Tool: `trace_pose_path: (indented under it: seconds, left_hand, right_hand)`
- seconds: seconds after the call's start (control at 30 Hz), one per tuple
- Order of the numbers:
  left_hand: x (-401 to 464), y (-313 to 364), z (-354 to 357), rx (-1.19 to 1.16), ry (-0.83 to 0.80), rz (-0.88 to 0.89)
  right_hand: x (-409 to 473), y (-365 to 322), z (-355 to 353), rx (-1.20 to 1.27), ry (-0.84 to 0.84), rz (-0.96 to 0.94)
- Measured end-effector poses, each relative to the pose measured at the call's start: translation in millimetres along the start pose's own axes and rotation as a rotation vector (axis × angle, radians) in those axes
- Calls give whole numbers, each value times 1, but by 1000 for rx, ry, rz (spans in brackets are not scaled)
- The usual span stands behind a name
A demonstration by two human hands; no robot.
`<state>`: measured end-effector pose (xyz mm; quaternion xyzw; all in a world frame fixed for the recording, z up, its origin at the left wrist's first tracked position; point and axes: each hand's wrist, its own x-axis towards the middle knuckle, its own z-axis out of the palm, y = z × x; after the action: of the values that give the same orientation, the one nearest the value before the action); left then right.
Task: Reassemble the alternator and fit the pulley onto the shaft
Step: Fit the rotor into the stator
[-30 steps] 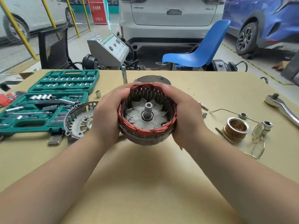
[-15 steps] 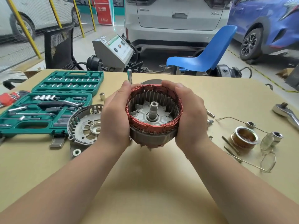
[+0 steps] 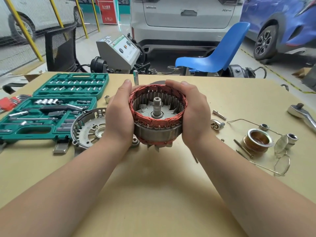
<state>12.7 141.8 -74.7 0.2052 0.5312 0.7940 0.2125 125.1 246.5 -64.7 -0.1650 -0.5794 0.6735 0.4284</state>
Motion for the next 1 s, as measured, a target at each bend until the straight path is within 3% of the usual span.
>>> trace_pose_path:
  seconds: [0.23,0.57,0.8,1.0]
  left_hand:
    - [-3,-5,-3,48,55,-3]
    - [-5,-4,-7,9,-28,36]
    - [-8,-8,-10,16,-56,79]
    - [-9,-5,-3,-80,-78,23]
  right_hand:
    - [3,3,-2,-63,-13,-52]
    - [-2,3,0,-117,-40,-87]
    - [-11,9,-10,-128,-147,-124]
    - [-17,16,-10,-70,-44,-149]
